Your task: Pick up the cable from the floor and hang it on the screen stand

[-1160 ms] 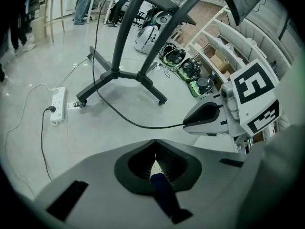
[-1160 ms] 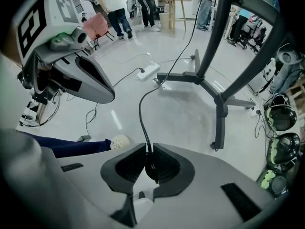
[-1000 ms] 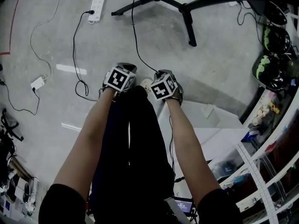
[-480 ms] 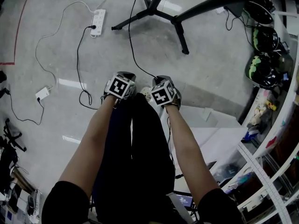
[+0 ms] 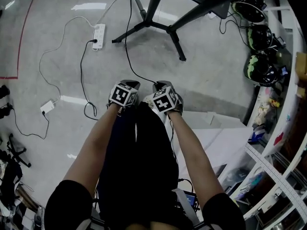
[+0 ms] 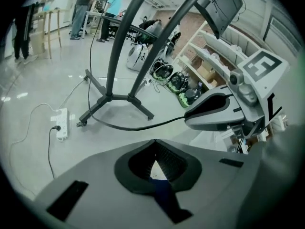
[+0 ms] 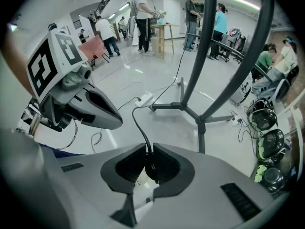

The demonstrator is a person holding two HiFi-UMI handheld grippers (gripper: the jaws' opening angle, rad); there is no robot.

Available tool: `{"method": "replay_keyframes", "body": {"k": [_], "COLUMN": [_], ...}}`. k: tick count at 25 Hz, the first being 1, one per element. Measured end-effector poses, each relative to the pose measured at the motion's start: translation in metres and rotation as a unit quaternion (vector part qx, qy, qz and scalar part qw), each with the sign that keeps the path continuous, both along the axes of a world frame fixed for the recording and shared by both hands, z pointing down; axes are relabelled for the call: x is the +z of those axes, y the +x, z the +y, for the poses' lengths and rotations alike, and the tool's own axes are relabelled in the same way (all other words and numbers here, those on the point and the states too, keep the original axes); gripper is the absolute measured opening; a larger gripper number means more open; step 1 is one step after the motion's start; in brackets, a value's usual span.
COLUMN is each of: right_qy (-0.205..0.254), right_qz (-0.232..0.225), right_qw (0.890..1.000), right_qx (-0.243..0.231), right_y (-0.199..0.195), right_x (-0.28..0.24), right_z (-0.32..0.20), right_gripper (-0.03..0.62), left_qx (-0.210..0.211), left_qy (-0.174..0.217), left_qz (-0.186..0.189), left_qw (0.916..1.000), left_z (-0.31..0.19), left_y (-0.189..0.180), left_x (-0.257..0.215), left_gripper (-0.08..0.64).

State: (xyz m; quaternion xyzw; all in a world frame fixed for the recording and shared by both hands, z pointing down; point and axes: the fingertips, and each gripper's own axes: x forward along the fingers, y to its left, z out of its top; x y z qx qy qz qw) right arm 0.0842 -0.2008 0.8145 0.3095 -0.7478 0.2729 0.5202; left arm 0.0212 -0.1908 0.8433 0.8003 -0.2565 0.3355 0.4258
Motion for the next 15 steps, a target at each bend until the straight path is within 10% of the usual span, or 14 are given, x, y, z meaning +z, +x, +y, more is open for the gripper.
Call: {"method": "replay_keyframes", "body": {"k": [15], "right_qy": [0.099], "right_qz": [-0.039], "right_qw": [0.993], "right_qx": [0.048], "right_y": [-0.004], "right_x": [-0.181], "right_z": [-0.015], "right_gripper": [0.060], "left_qx": [-0.022], "left_qy": [0.058], "left_qz": [0.060], "left_qw": [0.9962], "left_z": [0.005], "left_y": [0.008], "left_x": [-0.171], "left_gripper": [0.008]}}
